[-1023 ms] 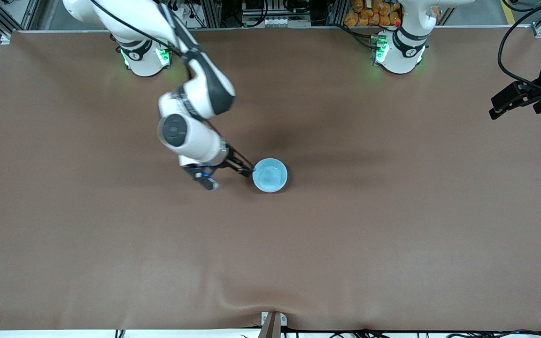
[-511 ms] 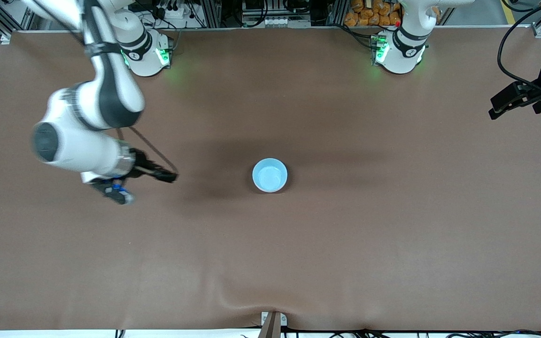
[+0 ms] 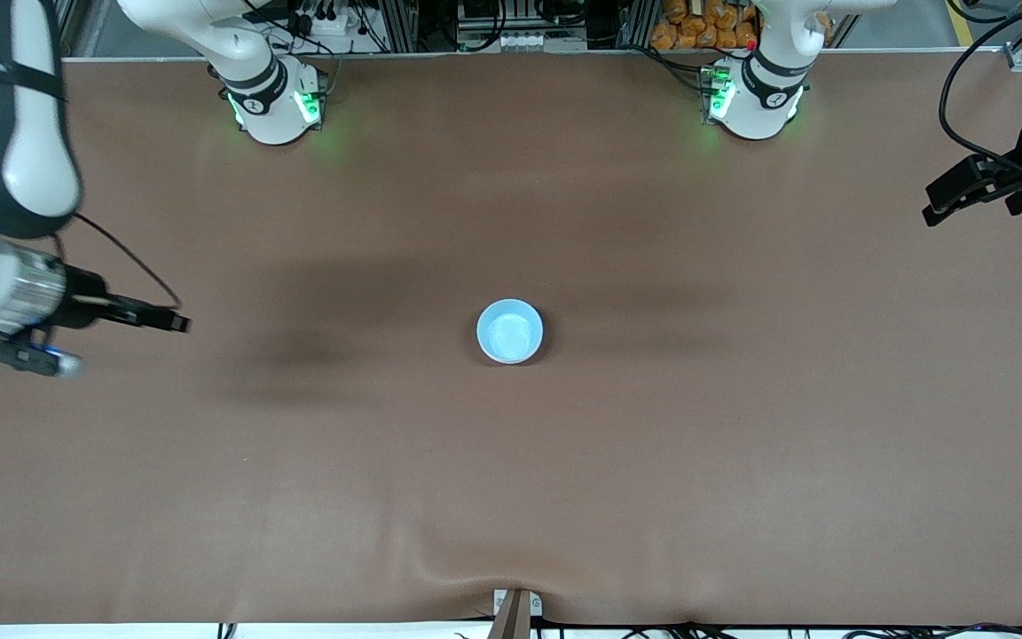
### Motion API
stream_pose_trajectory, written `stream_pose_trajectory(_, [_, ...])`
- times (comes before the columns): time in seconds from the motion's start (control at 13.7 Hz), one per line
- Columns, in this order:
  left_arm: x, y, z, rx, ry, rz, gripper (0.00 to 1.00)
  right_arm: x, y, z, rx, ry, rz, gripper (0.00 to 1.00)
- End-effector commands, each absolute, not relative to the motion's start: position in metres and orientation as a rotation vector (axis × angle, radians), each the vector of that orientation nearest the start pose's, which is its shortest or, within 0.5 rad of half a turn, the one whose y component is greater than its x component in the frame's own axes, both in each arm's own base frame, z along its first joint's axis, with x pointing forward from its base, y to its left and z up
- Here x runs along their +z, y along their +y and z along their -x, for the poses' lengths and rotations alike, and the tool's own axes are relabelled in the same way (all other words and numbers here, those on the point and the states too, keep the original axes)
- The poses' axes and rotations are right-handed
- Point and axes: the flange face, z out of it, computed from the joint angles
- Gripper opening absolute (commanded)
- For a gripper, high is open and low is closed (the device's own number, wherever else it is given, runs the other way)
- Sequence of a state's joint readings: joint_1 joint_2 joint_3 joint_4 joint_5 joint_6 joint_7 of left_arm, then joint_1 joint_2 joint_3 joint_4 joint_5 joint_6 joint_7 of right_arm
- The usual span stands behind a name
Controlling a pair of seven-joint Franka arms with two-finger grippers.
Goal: Stack pink and blue bowls on white bowl
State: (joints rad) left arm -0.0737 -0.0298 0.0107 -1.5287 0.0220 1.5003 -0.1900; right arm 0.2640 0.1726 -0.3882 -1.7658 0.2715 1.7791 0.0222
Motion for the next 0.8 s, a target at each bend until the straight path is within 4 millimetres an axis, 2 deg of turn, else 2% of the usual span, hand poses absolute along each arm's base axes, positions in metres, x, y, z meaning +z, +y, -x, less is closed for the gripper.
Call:
stream_pose_trajectory(0.0, [0.657, -0.029, -0.530, -0.008, -0.172, 3.116, 1.00, 0.507, -0.037, -0.569, 0.127, 0.208, 2.977, 1.00])
stream_pose_trajectory(0.22, [0.657, -0.029, -0.530, -0.008, -0.172, 3.116, 1.00, 0.544, -0.034, -0.556, 0.062, 0.133, 3.084, 1.00])
stream_pose_trajectory(0.44, [0.657, -0.028, -0.530, -0.008, -0.175, 3.116, 1.00, 0.590, -0.037, -0.554, 0.068, 0.089, 3.095, 1.00])
stream_pose_trajectory(0.73, [0.656, -0.028, -0.532, -0.008, -0.175, 3.116, 1.00, 0.593, -0.039, -0.552, 0.086, 0.040, 3.115, 1.00])
